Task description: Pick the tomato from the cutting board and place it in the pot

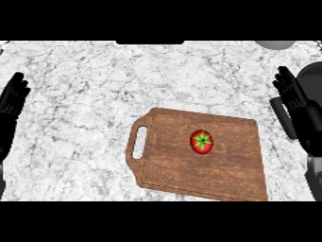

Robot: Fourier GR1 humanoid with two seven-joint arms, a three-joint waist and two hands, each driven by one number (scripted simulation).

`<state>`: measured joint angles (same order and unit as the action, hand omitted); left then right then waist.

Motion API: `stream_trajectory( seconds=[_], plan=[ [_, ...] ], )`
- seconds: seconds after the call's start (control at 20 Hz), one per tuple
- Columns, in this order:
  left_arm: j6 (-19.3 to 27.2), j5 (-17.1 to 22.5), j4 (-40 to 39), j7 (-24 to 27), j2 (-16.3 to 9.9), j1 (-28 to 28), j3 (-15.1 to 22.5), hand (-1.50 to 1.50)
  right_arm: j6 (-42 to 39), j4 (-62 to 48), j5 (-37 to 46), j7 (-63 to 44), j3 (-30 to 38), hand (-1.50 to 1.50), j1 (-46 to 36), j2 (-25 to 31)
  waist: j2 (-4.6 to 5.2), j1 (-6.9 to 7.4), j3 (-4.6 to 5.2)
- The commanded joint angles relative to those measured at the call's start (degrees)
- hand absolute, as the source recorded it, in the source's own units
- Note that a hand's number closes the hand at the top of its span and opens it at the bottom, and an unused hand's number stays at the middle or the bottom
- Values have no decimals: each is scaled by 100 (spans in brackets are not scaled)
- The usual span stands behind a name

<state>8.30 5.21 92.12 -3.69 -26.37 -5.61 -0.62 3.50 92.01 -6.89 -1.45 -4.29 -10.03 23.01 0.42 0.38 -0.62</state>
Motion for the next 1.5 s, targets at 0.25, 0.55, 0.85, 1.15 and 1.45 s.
stream_trajectory(
  seconds=[0.25,0.55,0.85,1.15,1.45],
  plan=[
    [296,476,104,237,812,-672,-120,0,-2644,-220,-2322,658,643,150,-1142,457,-3,28,53],
    [424,499,-220,-31,1233,-1094,100,0,-1917,-1324,607,2902,425,-150,-534,1286,-4,-51,50],
    [245,487,-251,207,1206,-799,-24,0,-2108,-896,1168,3774,404,-150,18,1656,-49,-69,62],
    [166,531,-67,201,1265,-643,14,0,-2031,86,2123,2210,-391,-150,-58,1758,-74,-57,71],
    [-292,781,-851,491,1018,-971,-420,0,-2612,841,2477,629,-888,-150,-692,1576,-45,-50,72]
  ],
)
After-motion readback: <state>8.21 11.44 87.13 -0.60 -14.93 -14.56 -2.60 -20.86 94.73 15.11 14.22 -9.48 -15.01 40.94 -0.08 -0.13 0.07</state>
